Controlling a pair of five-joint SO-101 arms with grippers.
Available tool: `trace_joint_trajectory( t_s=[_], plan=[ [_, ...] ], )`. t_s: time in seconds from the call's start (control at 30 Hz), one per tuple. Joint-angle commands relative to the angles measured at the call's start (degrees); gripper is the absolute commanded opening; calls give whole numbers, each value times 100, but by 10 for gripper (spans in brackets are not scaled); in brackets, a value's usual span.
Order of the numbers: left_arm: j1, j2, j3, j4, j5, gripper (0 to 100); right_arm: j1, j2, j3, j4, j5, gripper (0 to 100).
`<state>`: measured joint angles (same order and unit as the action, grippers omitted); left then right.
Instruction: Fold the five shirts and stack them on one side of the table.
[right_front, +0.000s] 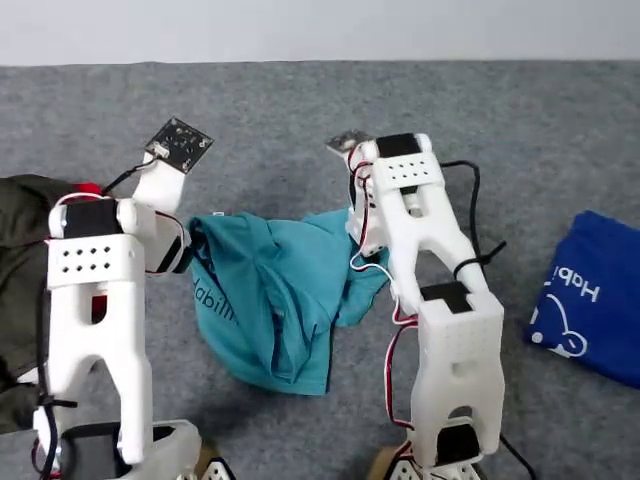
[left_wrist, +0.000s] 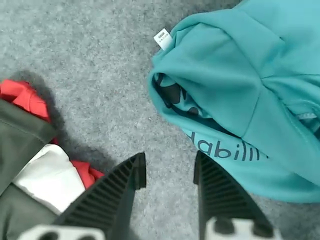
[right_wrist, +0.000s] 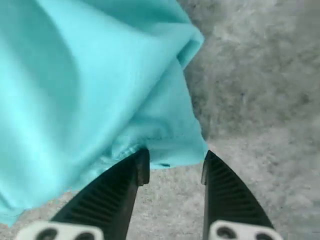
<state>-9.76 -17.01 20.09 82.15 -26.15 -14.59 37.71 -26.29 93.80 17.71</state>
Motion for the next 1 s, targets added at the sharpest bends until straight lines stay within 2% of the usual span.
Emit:
trace_joint_trajectory(
  t_s=[0.0, 0.13, 0.2, 0.33, 0.43, 0.57, 0.7, 0.83, 0.97],
  plan=[
    [-9, -211, -22, -123, 53, 156, -22, 57, -299, -40, -26, 147],
    [-9, -202, -22, -123, 53, 155, -13, 110, -659, 31, -18, 2],
    [-62, -211, -31, -132, 53, 155, 40, 101, -985, 215, 9, 17],
    [-475, -211, -66, -281, 53, 155, 75, 101, -2145, 892, 686, 10],
    [-923, -211, -145, -352, 53, 155, 136, -110, -3042, 919, 721, 10],
    [-1407, -220, -330, -325, 53, 155, 66, -725, -4097, 901, 1231, 10],
    [-1600, -220, -479, -97, 26, 155, 66, -1420, -4897, 901, 1266, 10],
    [-1547, -220, -497, 97, 26, 155, 84, -2158, -5020, 910, 1275, 10],
    [-1187, -220, -470, 273, 26, 155, 444, -2457, -3956, 910, 1266, 10]
  ],
)
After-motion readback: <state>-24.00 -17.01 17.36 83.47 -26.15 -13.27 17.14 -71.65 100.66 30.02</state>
